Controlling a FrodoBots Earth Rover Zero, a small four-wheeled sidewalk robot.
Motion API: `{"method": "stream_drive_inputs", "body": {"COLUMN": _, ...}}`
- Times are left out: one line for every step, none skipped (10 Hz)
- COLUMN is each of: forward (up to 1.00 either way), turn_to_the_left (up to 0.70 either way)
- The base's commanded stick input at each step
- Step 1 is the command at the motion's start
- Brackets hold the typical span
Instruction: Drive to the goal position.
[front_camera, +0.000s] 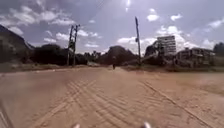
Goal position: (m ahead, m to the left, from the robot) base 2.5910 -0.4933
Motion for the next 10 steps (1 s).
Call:
{"method": "stream_drive_inputs", "body": {"forward": 0.50, "turn_to_the_left": 0.00}}
{"method": "stream_drive_inputs", "body": {"forward": 0.50, "turn_to_the_left": 0.00}}
{"method": "stream_drive_inputs", "body": {"forward": 0.50, "turn_to_the_left": 0.00}}
{"method": "stream_drive_inputs", "body": {"forward": 0.50, "turn_to_the_left": 0.00}}
{"method": "stream_drive_inputs", "body": {"forward": 0.50, "turn_to_the_left": 0.00}}
{"method": "stream_drive_inputs", "body": {"forward": 0.50, "turn_to_the_left": 0.00}}
{"method": "stream_drive_inputs", "body": {"forward": 0.50, "turn_to_the_left": 0.00}}
{"method": "stream_drive_inputs", "body": {"forward": 0.50, "turn_to_the_left": 0.00}}
{"method": "stream_drive_inputs", "body": {"forward": 0.50, "turn_to_the_left": 0.00}}
{"method": "stream_drive_inputs", "body": {"forward": 0.50, "turn_to_the_left": 0.00}}
